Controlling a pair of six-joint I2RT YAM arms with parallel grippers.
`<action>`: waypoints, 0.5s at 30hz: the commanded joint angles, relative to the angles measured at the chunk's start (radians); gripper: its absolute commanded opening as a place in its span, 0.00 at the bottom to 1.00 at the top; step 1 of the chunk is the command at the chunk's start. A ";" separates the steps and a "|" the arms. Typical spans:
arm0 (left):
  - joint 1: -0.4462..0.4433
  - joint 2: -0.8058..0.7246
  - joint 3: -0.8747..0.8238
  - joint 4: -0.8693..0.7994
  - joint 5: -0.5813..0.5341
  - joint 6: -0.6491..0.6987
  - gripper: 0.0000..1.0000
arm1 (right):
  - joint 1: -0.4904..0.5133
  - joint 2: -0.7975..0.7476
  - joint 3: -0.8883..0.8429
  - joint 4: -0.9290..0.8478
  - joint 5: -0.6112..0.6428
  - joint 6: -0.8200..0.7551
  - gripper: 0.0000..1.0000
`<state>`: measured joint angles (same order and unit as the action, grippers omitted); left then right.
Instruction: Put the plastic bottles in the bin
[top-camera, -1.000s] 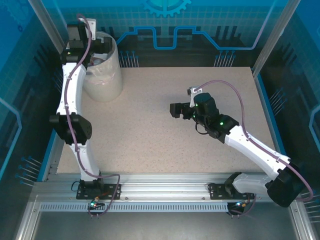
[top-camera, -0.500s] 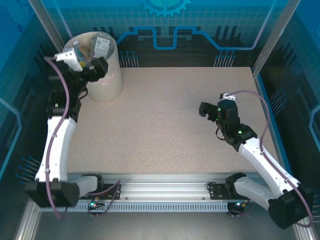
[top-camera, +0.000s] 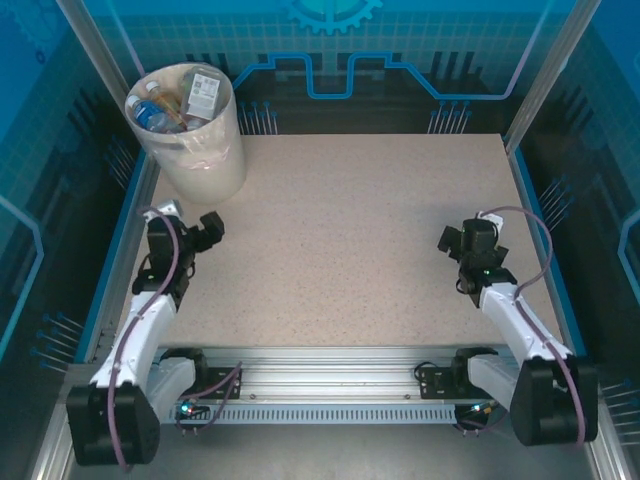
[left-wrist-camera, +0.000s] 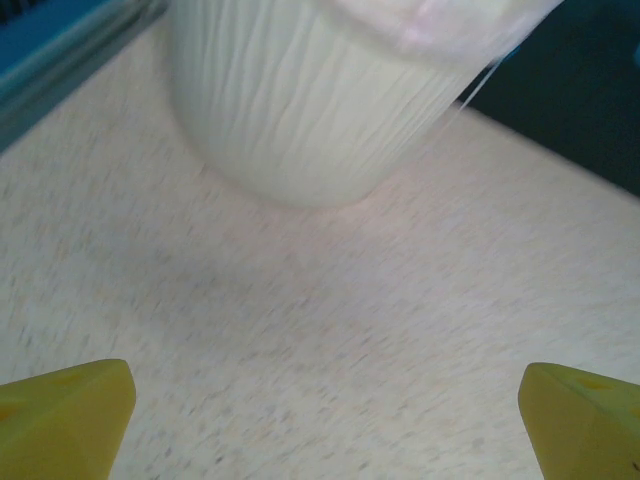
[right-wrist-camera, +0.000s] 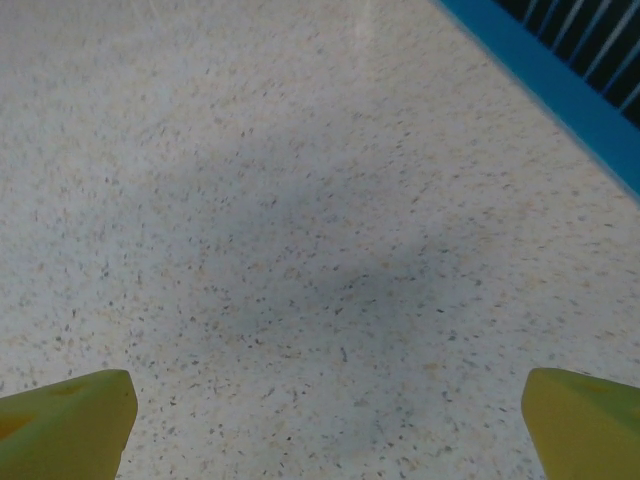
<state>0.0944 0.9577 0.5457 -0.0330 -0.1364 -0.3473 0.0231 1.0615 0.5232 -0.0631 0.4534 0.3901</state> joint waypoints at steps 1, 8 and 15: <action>0.004 0.117 -0.045 0.214 -0.090 -0.019 0.99 | -0.014 0.065 -0.052 0.258 -0.098 -0.136 1.00; 0.000 0.471 -0.005 0.440 0.003 0.051 0.99 | -0.017 0.202 -0.095 0.522 -0.288 -0.279 1.00; -0.030 0.519 0.048 0.426 0.129 0.160 0.99 | 0.000 0.302 -0.079 0.671 -0.408 -0.370 1.00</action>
<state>0.0761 1.4967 0.5831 0.3176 -0.0872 -0.2604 0.0193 1.3296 0.4191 0.4793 0.1314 0.0826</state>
